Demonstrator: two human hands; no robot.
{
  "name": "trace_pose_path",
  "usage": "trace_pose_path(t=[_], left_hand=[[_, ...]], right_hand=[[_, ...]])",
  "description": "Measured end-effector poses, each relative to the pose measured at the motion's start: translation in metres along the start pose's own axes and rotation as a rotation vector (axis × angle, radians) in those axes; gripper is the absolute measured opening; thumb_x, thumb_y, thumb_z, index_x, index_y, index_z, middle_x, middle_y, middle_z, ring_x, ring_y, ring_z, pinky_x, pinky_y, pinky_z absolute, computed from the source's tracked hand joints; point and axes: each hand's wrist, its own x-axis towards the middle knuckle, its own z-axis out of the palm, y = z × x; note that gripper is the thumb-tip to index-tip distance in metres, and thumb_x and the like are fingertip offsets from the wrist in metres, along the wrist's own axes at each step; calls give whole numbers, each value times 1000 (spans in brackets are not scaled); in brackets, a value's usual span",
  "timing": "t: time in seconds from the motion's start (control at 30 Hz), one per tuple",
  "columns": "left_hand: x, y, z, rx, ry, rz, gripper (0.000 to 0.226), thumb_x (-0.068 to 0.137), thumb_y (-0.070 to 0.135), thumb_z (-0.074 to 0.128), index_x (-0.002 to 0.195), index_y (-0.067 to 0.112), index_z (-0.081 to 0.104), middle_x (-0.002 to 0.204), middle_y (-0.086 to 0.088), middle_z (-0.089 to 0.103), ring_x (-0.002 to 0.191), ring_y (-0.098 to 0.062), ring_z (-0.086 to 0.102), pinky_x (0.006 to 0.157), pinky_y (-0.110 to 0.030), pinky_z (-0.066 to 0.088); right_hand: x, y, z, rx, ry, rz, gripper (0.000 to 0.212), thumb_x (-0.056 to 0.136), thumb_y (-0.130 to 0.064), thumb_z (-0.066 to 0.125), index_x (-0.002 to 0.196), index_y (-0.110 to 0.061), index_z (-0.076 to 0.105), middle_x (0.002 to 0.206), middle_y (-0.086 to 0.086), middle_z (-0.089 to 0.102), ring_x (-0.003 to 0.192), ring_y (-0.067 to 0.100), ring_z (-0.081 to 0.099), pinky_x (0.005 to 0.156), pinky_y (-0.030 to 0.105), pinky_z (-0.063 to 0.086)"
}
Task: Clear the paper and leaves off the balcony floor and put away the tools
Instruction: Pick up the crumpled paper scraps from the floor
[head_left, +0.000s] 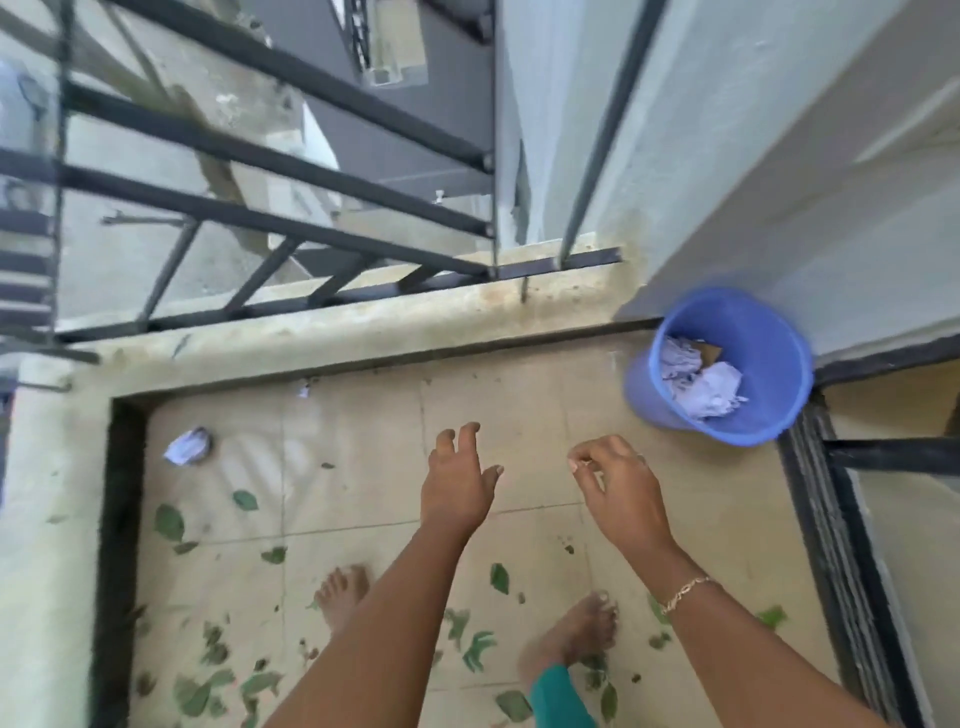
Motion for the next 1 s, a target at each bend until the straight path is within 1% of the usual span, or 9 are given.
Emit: trace_pose_path(t=[0.17, 0.37, 0.43, 0.53, 0.57, 0.67, 0.8, 0.93, 1.0], left_hand=[[-1, -104, -33, -60, -3, -91, 53, 95, 31, 50, 141, 19, 27, 146, -11, 25, 130, -29, 34, 94, -39, 43], [-11, -238, -94, -128, 58, -136, 53, 94, 31, 51, 141, 20, 27, 145, -9, 27, 128, -27, 35, 94, -38, 42], [-13, -284, -115, -127, 66, -172, 54, 94, 32, 51, 141, 20, 28, 144, -9, 28, 128, -27, 35, 96, -38, 41], [-5, -345, -139, -100, 75, -220, 55, 93, 33, 52, 142, 20, 28, 142, -10, 31, 127, -28, 38, 98, -39, 41], [0, -363, -145, -93, 84, -235, 56, 93, 33, 53, 141, 20, 29, 141, -11, 32, 125, -28, 40, 99, -40, 41], [21, -407, -149, -101, 119, -272, 56, 91, 32, 56, 140, 17, 32, 138, -13, 36, 122, -31, 42, 97, -41, 41], [53, -445, -131, -211, 160, -362, 57, 89, 28, 59, 139, 15, 34, 136, -14, 37, 121, -30, 41, 92, -41, 44], [97, -479, -109, -227, 228, -427, 63, 88, 29, 61, 140, 14, 30, 133, -13, 39, 120, -29, 40, 92, -41, 42], [120, -500, -101, -216, 291, -485, 68, 86, 29, 64, 140, 12, 28, 131, -14, 40, 118, -31, 41, 90, -40, 41]], right_hand=[[-4, -65, 74, -17, -102, -46, 12, 86, -8, 59, 85, -17, 67, 94, 1, 60, 86, 25, 58, 78, 37, 49], [-8, -158, 159, -7, -173, -39, 10, 87, -8, 61, 86, -16, 66, 93, -3, 57, 73, 5, 54, 65, 18, 39], [-6, -189, 188, -15, -190, -56, 15, 87, -6, 61, 83, -20, 63, 91, -3, 56, 72, 0, 53, 65, 16, 40], [9, -224, 232, -72, -204, -71, 15, 86, -4, 60, 83, -19, 64, 92, 0, 58, 73, 15, 57, 72, 31, 48], [17, -233, 247, -99, -208, -75, 15, 85, -3, 60, 84, -16, 66, 93, 2, 59, 75, 19, 58, 73, 32, 48], [45, -249, 292, -191, -239, -116, 16, 85, -1, 55, 88, -12, 66, 96, 5, 60, 82, 25, 59, 74, 32, 47], [90, -256, 351, -400, -331, -250, 17, 87, -4, 52, 97, -9, 64, 101, 11, 58, 91, 32, 58, 75, 34, 44], [148, -255, 412, -513, -324, -301, 21, 88, -4, 47, 100, -10, 64, 106, 11, 61, 97, 34, 56, 73, 33, 42], [174, -248, 444, -571, -345, -401, 29, 89, -2, 45, 109, -11, 63, 114, 10, 60, 102, 33, 57, 79, 35, 43]])
